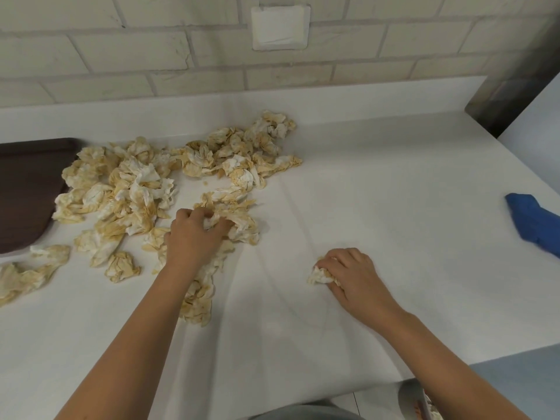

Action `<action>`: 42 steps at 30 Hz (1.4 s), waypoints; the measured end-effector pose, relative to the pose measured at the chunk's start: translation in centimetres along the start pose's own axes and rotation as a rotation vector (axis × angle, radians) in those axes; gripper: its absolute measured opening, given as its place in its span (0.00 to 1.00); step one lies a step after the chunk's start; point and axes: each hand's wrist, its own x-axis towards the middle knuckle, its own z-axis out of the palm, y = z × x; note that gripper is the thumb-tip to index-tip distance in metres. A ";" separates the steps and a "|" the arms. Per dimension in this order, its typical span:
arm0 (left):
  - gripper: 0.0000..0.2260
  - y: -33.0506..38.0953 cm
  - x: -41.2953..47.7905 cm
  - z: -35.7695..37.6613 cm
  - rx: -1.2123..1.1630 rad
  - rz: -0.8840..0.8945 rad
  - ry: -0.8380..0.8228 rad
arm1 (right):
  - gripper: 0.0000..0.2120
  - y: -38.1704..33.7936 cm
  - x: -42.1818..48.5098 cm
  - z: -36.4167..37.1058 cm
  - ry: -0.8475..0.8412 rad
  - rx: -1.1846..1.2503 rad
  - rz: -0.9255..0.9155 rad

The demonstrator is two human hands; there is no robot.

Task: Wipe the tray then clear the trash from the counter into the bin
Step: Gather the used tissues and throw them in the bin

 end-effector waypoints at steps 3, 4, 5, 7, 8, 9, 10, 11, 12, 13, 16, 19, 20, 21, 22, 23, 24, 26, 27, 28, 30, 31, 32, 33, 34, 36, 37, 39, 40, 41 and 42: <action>0.11 -0.1 0.4 -0.8 -0.130 0.056 0.105 | 0.13 0.1 1.4 0.5 0.084 0.038 0.030; 0.09 -0.1 0.6 -1.1 -0.180 0.064 0.121 | 0.13 0.1 2.1 0.6 0.105 0.047 0.046; 0.07 -0.1 0.8 -1.4 -0.222 0.067 0.143 | 0.12 0.1 2.8 0.6 0.121 0.052 0.066; 0.06 0.0 1.3 -2.0 -0.292 0.088 0.188 | 0.11 0.4 4.6 0.8 0.138 0.052 0.114; 0.06 0.2 1.4 -2.4 -0.342 0.103 0.200 | 0.12 0.6 5.4 0.9 0.139 0.047 0.139; 0.08 0.5 1.6 -2.9 -0.401 0.117 0.209 | 0.12 0.8 6.2 1.0 0.137 0.043 0.158; 0.11 0.9 1.7 -3.3 -0.465 0.139 0.223 | 0.12 1.1 7.0 1.2 0.131 0.042 0.170; 0.13 1.3 1.8 -3.6 -0.526 0.169 0.240 | 0.12 1.3 7.7 1.2 0.126 0.042 0.177; 0.14 1.9 1.7 -3.6 -0.570 0.198 0.247 | 0.12 1.5 8.4 1.3 0.120 0.041 0.181; 0.14 2.7 1.6 -3.4 -0.589 0.229 0.230 | 0.11 1.7 9.0 1.3 0.114 0.039 0.183; 0.17 4.3 0.2 -0.9 -0.230 0.322 0.065 | 0.11 1.9 10.1 1.3 0.112 0.027 0.190; 0.27 3.8 -1.4 3.3 0.402 0.431 0.051 | 0.11 2.0 10.2 1.5 0.118 0.004 0.195; 0.24 3.4 -1.6 4.2 0.456 0.469 0.078 | 0.11 2.0 10.2 1.5 0.115 0.000 0.193; 0.19 3.0 -1.6 4.8 0.472 0.499 0.109 | 0.11 2.0 10.2 1.4 0.110 -0.004 0.191; 0.15 2.8 -1.4 5.0 0.475 0.524 0.131 | 0.11 2.0 10.2 1.4 0.103 -0.006 0.191; 0.14 2.8 -1.1 5.1 0.471 0.545 0.157 | 0.12 2.0 10.2 1.3 0.098 -0.007 0.188; 0.16 2.7 -0.8 4.9 0.456 0.562 0.169 | 0.12 2.1 10.2 1.3 0.097 -0.008 0.186; 0.16 3.0 -0.2 4.0 0.319 0.595 0.159 | 0.12 2.1 10.2 1.3 0.096 -0.009 0.187; 0.15 3.2 0.0 3.3 0.216 0.602 0.146 | 0.12 2.0 10.2 1.3 0.093 -0.009 0.188; 0.14 3.6 0.2 2.4 0.106 0.604 0.136 | 0.12 2.0 10.2 1.3 0.089 -0.006 0.188; 0.14 4.3 0.4 0.3 -0.121 0.550 0.153 | 0.12 2.0 10.3 1.2 0.083 0.001 0.187; 0.15 4.6 0.5 -0.8 -0.228 0.496 0.165 | 0.12 2.0 10.2 1.2 0.081 0.005 0.186; 0.15 5.0 0.3 -1.9 -0.332 0.427 0.165 | 0.12 2.0 10.2 1.2 0.078 0.007 0.187; 0.15 5.3 0.2 -2.8 -0.440 0.360 0.156 | 0.12 2.0 10.2 1.1 0.073 0.009 0.190; 0.13 5.6 0.1 -3.7 -0.547 0.304 0.147 | 0.12 1.9 10.2 1.0 0.069 0.008 0.192; 0.11 6.0 -0.2 -5.4 -0.748 0.239 0.157 | 0.12 1.9 10.2 1.0 0.062 0.010 0.196; 0.10 6.2 -0.3 -6.1 -0.843 0.216 0.157 | 0.12 1.8 10.3 1.0 0.056 0.012 0.201; 0.07 6.4 -0.4 -7.0 -1.010 0.149 0.106 | 0.12 1.8 10.2 0.8 0.032 0.018 0.210; 0.07 6.6 -0.4 -7.2 -1.090 0.116 0.063 | 0.12 1.8 10.2 0.7 0.021 0.032 0.218; 0.07 6.7 -0.4 -7.3 -1.157 0.092 0.024 | 0.12 1.8 10.0 0.5 0.017 0.068 0.237; 0.08 6.9 -0.5 -7.4 -1.210 0.076 -0.009 | 0.13 1.7 9.9 0.2 0.024 0.125 0.272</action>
